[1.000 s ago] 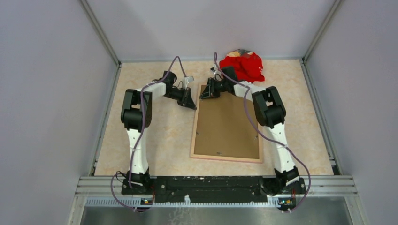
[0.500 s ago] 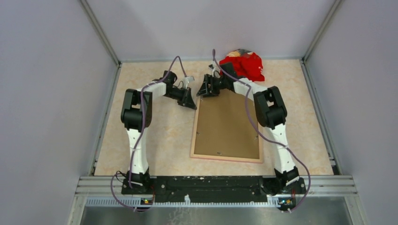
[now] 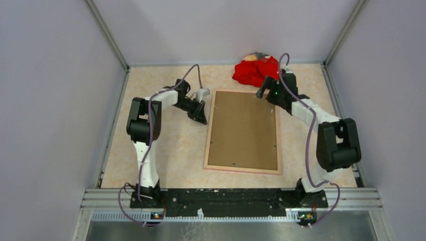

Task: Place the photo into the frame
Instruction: Adjust the photo frame at the center of the board, then install the photo frame at the center of the board.

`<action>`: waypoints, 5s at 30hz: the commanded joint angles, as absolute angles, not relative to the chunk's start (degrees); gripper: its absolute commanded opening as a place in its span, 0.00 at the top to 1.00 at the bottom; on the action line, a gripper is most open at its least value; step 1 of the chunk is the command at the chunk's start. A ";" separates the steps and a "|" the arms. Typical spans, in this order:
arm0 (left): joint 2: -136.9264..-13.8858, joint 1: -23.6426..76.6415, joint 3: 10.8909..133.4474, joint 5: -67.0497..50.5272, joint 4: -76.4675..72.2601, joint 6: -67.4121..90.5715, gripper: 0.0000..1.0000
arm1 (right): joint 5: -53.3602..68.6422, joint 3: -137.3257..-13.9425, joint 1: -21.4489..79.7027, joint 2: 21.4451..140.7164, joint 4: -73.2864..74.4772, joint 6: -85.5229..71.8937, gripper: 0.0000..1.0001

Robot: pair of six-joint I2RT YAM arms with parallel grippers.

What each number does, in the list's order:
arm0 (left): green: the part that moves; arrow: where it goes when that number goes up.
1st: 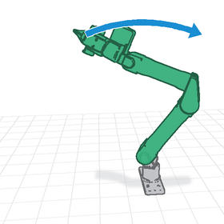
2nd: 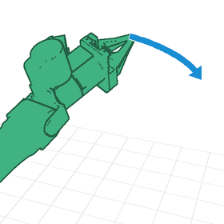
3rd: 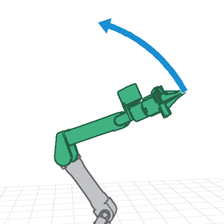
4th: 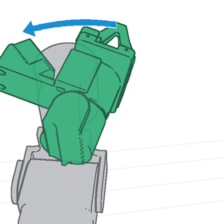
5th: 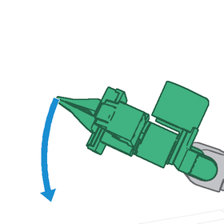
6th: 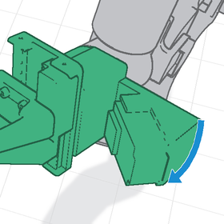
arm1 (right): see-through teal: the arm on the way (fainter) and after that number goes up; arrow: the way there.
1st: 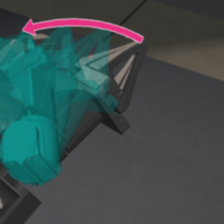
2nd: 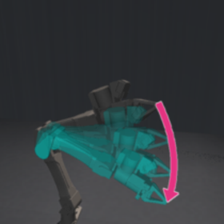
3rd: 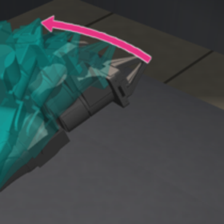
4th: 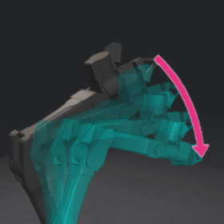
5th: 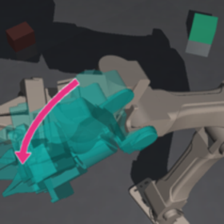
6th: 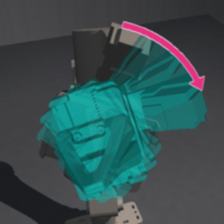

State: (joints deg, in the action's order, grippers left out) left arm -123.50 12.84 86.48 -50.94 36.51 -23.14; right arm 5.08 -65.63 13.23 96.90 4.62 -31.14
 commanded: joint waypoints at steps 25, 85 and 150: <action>-100.92 26.88 61.15 -32.92 40.60 -40.53 0.77 | 12.48 -84.77 25.24 122.43 -1.60 -41.85 0.01; -108.57 11.86 69.67 -30.44 52.68 -51.21 0.68 | 11.09 -62.34 9.96 97.05 14.61 -36.36 0.01; -122.67 0.68 83.32 -49.26 46.58 -30.85 0.87 | 27.66 -89.36 43.10 130.12 -8.61 -45.38 0.38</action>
